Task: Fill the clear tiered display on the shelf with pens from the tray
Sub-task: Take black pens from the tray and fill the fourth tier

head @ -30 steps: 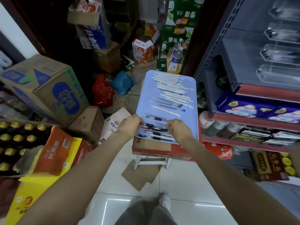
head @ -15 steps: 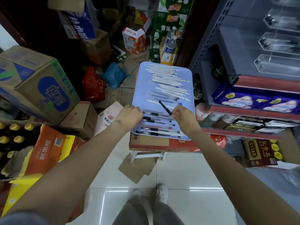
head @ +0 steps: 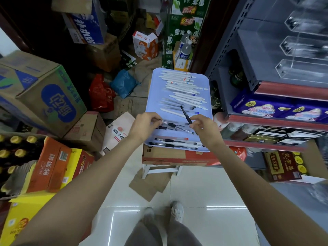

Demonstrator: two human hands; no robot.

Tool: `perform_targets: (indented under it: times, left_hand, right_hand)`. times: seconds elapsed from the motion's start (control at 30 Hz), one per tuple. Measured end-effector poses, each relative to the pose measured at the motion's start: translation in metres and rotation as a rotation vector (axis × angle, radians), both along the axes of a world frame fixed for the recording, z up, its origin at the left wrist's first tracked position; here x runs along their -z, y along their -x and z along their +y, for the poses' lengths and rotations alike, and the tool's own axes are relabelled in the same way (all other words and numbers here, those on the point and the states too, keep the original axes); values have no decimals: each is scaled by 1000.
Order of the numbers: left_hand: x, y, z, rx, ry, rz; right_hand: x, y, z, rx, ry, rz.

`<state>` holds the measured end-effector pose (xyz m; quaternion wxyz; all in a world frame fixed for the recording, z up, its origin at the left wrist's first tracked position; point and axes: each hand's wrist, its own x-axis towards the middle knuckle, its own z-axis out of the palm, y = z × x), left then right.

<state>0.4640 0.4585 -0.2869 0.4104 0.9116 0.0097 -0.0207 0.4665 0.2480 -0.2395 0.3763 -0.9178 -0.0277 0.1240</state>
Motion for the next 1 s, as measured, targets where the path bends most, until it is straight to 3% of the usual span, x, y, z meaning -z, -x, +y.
perform_targets:
  times: [0.13,0.33,0.5,0.67,0.83,1.0]
  left_hand:
    - [-22,0,-11,-75,464,62]
    - [-75,-15,-48,-113,755,49]
    - [-133,-47,-107,-31,725,-144]
    - [-171,-86,-191,117,424,-345]
    - [-191,-123,-279,114,377,-378]
    - [-204,-163,-355,156,342,-357]
  right_hand:
    - [-17,1,0,5,-41,-28]
    - [-57,-8,-23,67,-203,-146]
    - [-101,-28,-75,141,-338,-308]
    - [-134,-59,-158,185,-429,-381]
    - [-156,-104,-257,265,-683,-424]
    - [-165,-151,-356,354,-702,-534]
